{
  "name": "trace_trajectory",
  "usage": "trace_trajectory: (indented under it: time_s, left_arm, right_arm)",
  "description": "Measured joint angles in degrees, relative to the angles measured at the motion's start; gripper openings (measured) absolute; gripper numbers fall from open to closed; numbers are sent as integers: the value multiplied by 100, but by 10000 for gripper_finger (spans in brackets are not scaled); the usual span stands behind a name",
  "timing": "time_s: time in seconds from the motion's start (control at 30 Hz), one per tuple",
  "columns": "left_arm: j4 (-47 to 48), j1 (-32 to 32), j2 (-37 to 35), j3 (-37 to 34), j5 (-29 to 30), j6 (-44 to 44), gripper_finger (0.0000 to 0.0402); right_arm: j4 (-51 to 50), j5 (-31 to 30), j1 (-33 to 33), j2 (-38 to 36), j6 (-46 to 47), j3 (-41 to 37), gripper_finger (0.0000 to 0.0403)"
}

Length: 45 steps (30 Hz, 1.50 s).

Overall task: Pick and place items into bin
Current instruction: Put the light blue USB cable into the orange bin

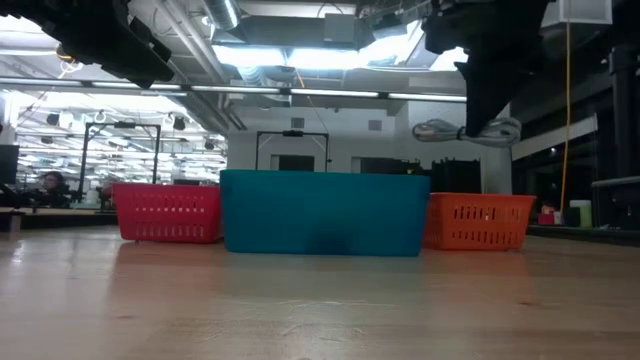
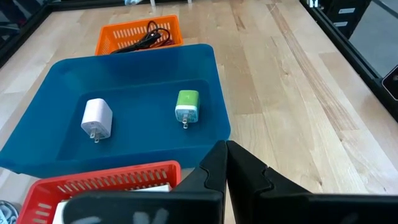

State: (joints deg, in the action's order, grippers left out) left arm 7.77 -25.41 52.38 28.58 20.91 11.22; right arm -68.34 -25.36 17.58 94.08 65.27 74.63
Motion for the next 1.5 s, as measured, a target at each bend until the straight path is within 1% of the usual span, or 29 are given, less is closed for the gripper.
trace_trajectory:
  time_s: [0.17, 0.23, 0.47, 0.67, 0.97, 1.2, 1.33, 1.5]
  left_arm:
    - [2, 1, 0, 0, 0, 2, 3]
    - [2, 0, 0, 0, 0, 2, 3]
    - [22, 1, 0, 0, 0, 2, 3]
    - [22, 0, 0, 0, 0, 2, 3]
    - [24, 1, 0, 0, 0, 14, 4]
    - [24, 0, 0, 0, 0, 4, 2]
    - [24, 2, 0, 0, 0, 4, 4]
    - [24, 2, 0, 0, 0, 4, 2]
  right_arm:
    - [43, -2, -24, 0, -1, -5, 0]
    - [258, -2, -24, -2, -1, -91, 0]
    - [492, 55, -124, 0, 27, -477, 0]
    - [1205, 216, -389, 0, -287, -849, 0]
    - [1395, 271, -673, 0, -276, -1391, 0]
    - [1447, 271, -783, 0, -282, -1467, 0]
    - [1563, 327, -843, 0, -590, -1467, 0]
    - [1923, 738, -919, 0, -1024, -1467, 0]
